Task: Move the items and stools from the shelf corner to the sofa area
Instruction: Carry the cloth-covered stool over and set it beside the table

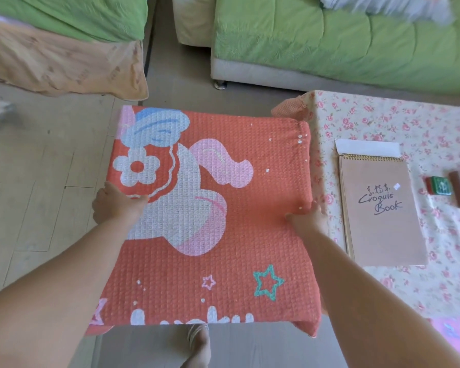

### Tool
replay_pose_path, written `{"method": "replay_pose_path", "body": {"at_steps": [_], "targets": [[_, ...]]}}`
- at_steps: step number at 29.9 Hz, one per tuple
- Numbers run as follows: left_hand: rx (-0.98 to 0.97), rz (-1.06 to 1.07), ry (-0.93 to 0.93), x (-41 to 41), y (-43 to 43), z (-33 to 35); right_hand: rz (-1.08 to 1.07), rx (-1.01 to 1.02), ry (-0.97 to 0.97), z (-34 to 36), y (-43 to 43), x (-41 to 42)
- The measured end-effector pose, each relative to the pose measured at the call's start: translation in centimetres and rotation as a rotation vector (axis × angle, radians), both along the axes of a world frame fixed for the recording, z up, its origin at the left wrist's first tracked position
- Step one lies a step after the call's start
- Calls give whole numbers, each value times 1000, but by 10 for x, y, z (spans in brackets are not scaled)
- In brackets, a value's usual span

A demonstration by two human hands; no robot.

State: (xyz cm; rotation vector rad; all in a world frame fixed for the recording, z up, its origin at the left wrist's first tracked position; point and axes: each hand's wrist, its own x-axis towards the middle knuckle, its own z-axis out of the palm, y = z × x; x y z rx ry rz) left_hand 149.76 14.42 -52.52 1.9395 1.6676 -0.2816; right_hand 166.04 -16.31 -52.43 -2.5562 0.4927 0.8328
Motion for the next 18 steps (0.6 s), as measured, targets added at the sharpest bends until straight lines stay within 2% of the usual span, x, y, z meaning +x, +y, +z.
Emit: {"method": "replay_pose_path", "body": {"at_steps": [9, 14, 18], "targets": [[-105, -176, -148, -12, -76, 63, -7, 202, 16, 61, -6, -43], [-165, -221, -290, -21, -136, 113, -64, 348, -42, 119, -44, -88], [-160, -293, -321, -41, -195, 150, -154, 453, -86, 172, -96, -137]]}}
